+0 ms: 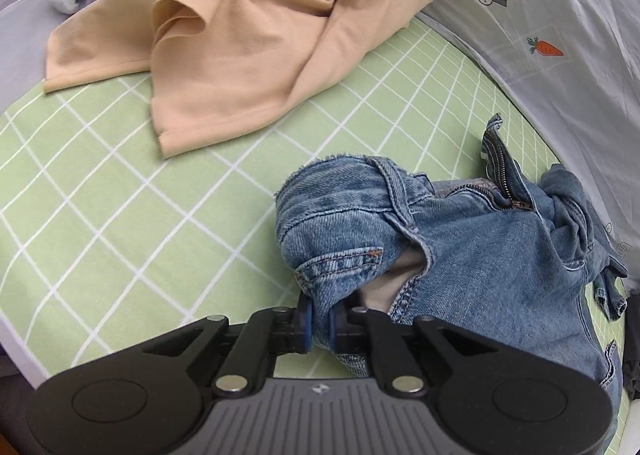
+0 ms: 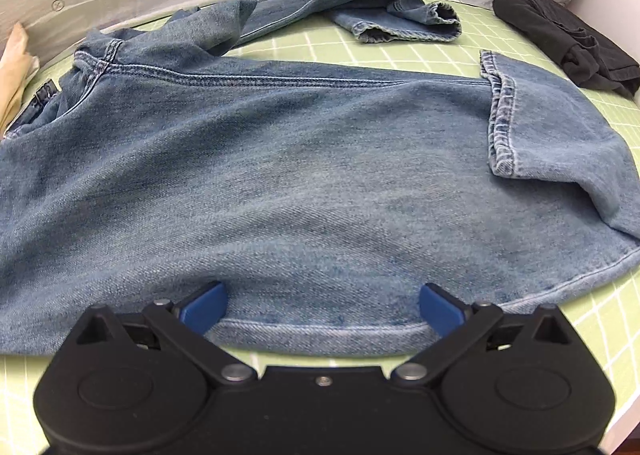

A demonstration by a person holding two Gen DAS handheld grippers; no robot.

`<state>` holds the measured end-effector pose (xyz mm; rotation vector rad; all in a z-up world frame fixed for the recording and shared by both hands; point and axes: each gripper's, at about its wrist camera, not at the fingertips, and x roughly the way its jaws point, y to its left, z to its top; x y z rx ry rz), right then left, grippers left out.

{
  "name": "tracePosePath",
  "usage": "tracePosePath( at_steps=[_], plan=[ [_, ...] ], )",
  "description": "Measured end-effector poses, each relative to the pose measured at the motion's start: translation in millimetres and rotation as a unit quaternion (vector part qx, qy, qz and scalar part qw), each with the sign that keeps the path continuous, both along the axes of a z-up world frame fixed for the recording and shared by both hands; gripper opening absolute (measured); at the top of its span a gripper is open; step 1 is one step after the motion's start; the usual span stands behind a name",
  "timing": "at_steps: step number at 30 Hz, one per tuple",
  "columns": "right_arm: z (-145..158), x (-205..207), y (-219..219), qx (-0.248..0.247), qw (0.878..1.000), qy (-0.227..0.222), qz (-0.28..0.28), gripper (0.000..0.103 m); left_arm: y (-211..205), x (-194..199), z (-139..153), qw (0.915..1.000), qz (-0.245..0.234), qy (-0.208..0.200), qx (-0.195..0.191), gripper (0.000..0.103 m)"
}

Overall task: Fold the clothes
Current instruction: 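Grasp the jeans waistband with the left gripper and pull it flat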

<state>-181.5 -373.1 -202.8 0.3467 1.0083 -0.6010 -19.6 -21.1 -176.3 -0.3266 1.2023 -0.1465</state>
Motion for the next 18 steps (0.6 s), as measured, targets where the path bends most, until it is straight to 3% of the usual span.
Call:
tracePosePath(
  at_steps=[8,13,18],
  plan=[
    [9,-1,17,0.006,0.998,0.007,0.068,0.103,59,-37,-2,0.9982,0.054,0.019,0.020,0.010],
    [12,-5,2,0.004,0.998,0.007,0.064,0.103,56,-38,-5,0.9985,0.026,0.014,0.047,0.011],
    [13,-3,16,0.002,0.999,0.008,0.049,0.103,49,-32,-11,0.9967,-0.008,0.017,0.079,0.019]
  ],
)
